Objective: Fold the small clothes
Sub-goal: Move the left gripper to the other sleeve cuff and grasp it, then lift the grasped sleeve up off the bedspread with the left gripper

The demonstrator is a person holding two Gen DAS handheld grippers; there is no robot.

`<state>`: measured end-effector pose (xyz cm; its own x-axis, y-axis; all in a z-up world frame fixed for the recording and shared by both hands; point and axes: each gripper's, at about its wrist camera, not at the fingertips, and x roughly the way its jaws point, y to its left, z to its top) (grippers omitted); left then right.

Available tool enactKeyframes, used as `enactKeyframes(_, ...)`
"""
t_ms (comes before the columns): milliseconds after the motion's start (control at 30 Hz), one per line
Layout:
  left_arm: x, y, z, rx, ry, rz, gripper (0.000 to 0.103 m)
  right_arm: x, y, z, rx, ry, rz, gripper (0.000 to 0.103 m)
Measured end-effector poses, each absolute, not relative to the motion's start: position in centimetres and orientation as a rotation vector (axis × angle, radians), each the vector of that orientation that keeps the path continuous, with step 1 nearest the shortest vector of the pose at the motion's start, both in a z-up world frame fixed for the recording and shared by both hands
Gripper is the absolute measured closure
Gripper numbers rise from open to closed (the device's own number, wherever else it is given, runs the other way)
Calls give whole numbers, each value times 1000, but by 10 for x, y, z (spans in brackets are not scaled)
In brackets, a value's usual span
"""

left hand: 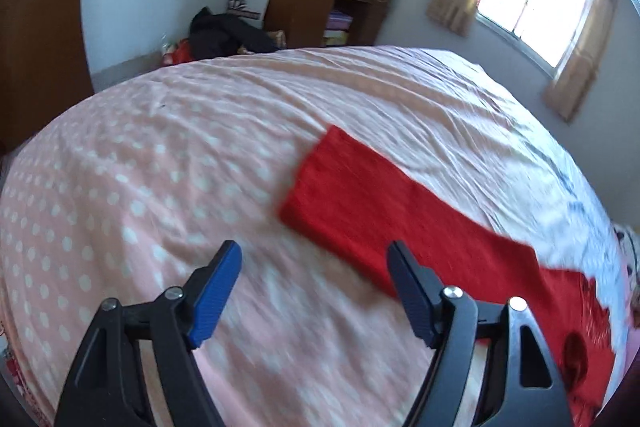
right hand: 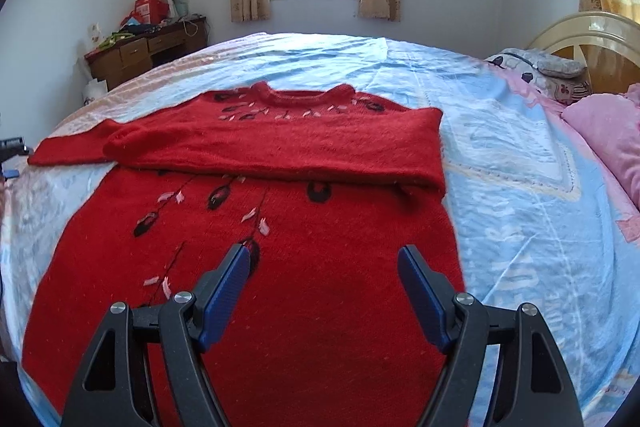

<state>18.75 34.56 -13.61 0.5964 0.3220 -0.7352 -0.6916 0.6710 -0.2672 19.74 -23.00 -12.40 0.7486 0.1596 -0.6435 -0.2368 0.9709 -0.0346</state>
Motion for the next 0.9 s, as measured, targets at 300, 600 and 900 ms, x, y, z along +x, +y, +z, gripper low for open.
enactKeyframes(300,210,367,-140,-608,701,620,32,191,-212,-141,-205,703,241,26)
enactKeyframes(600,227,362,-144,-514,740,618,77,191,-212,-146,-196,702,239,26)
enactKeyframes(900,219,357,-120,-571,717,541,89,191,-211,-145,-189,697,236,26)
